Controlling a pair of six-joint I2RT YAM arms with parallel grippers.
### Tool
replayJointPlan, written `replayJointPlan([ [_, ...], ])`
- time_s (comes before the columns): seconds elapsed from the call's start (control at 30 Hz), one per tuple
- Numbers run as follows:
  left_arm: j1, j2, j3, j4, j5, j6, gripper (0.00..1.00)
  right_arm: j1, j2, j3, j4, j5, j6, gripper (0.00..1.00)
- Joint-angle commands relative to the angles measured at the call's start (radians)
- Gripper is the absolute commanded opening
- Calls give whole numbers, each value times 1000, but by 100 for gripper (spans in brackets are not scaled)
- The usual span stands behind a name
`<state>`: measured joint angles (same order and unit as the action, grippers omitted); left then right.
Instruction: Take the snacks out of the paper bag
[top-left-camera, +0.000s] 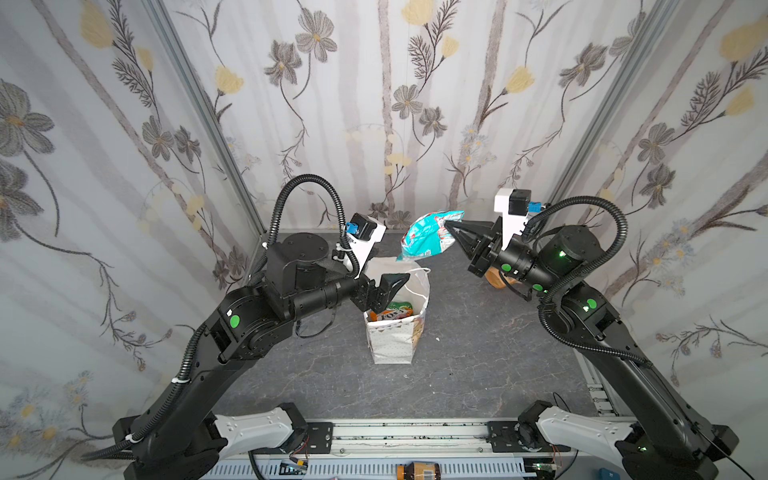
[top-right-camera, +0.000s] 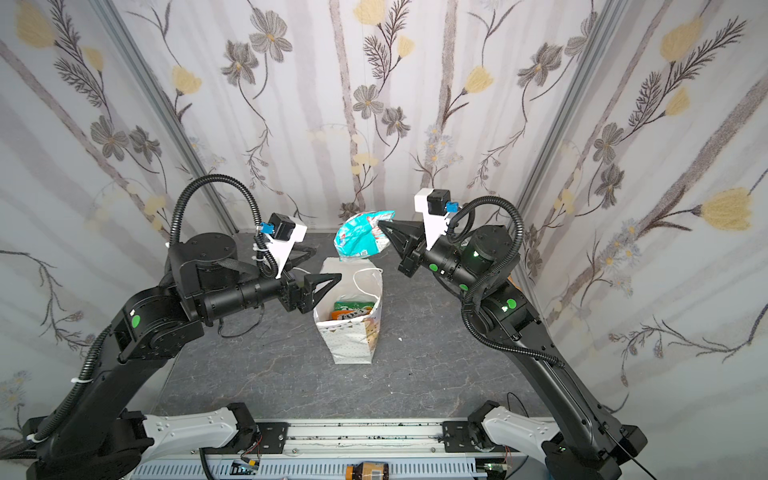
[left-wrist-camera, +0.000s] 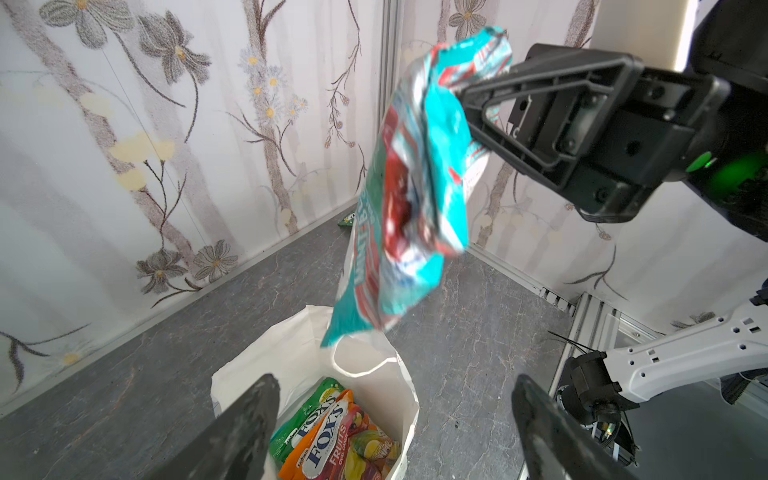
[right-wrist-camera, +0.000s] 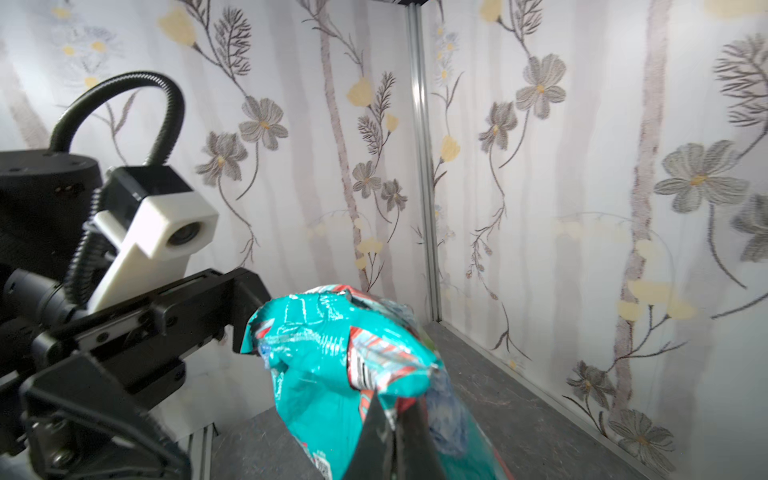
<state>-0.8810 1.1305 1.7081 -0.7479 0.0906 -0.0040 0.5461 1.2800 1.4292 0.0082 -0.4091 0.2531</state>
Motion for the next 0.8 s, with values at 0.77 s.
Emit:
replayJointPlan([
  [0.77,-3,-53,-156,-6,-107,19,100,-535,695,171,85,-188,429,0],
])
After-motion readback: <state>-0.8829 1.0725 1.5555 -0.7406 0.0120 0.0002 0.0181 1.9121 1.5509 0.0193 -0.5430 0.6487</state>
